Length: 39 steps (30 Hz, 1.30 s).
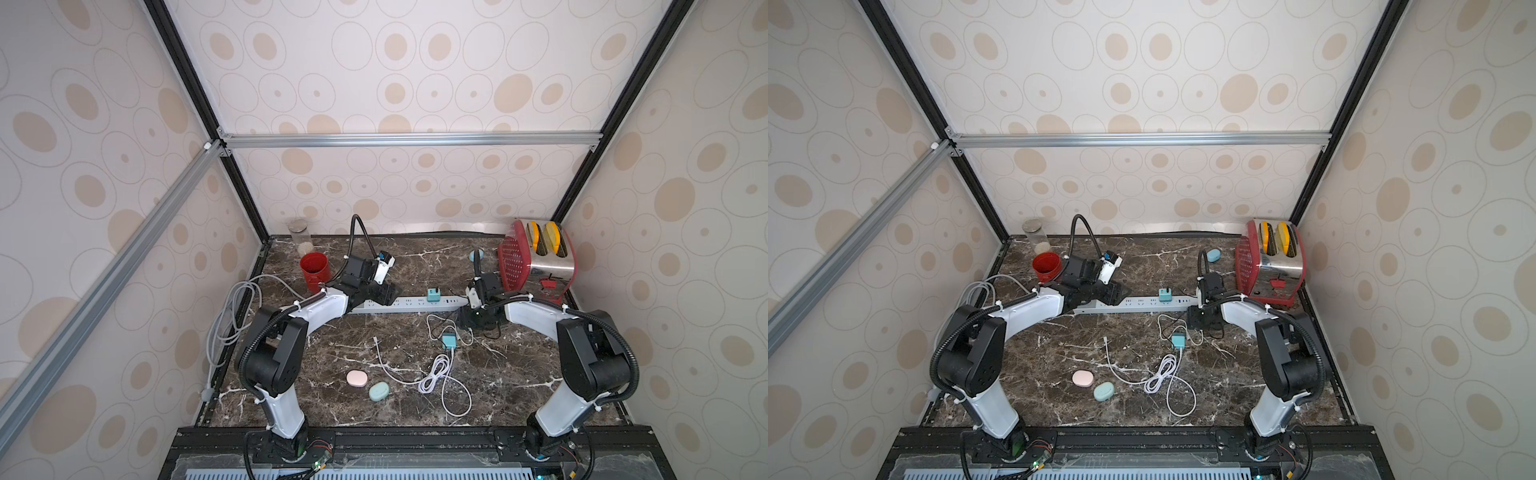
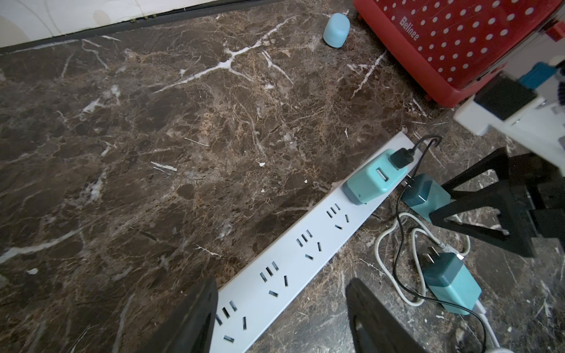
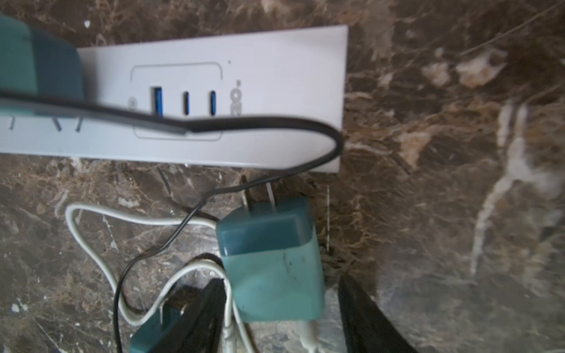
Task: Charge the bluetooth headset
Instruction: Pick up the plug from the center of the board.
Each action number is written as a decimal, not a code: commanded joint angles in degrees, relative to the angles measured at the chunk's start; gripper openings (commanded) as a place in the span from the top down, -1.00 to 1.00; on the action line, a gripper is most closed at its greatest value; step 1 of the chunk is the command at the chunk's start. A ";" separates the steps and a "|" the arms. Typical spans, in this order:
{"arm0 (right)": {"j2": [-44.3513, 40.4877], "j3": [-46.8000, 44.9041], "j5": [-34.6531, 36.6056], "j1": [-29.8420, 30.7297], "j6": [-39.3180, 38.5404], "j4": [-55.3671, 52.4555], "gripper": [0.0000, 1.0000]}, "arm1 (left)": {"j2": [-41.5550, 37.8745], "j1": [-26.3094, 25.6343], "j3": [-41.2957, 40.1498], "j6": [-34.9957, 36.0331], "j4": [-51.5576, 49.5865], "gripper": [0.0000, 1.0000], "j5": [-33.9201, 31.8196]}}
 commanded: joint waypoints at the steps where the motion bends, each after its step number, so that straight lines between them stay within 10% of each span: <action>1: 1.76 1.62 0.99 0.30 -0.54 0.27 -0.20 | 0.33 -0.10 0.01 -1.01 1.42 -0.37 0.43; 19: -18.38 -1.49 7.36 0.39 -5.15 -9.02 0.34 | -2.86 -0.20 -0.18 -5.94 6.06 -0.37 5.38; 31: -35.92 -7.71 -16.44 0.50 -30.58 8.79 0.39 | -10.25 -0.20 -1.66 -6.65 17.21 -0.48 26.55; 39: -31.10 -2.20 -22.48 3.64 -40.80 10.16 0.43 | -14.69 -0.60 -2.68 -14.43 14.70 -0.47 26.11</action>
